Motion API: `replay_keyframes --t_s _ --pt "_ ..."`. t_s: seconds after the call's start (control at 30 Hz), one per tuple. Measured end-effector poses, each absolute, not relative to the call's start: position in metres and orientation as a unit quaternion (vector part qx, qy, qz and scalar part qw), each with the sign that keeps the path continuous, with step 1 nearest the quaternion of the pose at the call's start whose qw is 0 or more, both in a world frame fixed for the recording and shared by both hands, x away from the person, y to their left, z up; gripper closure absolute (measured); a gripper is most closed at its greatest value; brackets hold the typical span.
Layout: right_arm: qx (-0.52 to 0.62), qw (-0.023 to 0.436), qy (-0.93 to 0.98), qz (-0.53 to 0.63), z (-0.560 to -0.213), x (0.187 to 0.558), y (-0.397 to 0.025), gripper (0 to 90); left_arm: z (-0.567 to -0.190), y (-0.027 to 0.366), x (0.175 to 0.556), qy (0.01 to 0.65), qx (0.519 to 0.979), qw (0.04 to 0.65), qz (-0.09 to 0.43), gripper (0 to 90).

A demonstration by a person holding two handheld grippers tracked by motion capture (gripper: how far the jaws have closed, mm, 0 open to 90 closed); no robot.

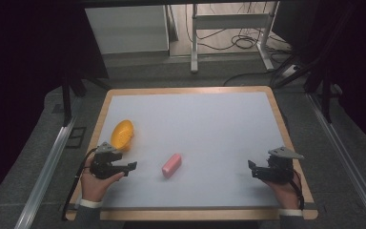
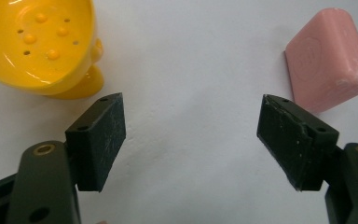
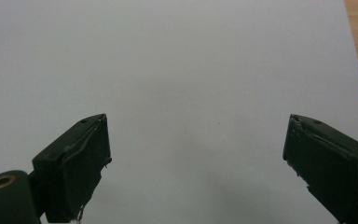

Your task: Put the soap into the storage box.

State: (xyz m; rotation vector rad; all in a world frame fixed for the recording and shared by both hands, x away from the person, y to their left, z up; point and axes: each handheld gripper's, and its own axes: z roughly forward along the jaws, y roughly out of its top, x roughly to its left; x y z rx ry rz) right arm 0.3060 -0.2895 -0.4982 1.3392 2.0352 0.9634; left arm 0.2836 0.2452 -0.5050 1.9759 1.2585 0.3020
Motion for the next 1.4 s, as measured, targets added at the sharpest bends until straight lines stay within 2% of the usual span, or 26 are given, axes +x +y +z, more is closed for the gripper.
replay_keyframes --t_s 0.5,1.4 --pt "0.497 0.262 0.747 0.356 -0.499 0.304 -0.300 7.9 -0.495 0.222 0.282 0.472 0.790 0.369 0.134 24.7" --pt "0.503 0.271 0.740 0.356 -0.495 0.300 -0.306 8.2 -0.482 0.214 0.281 0.458 0.795 0.376 0.130 24.0"
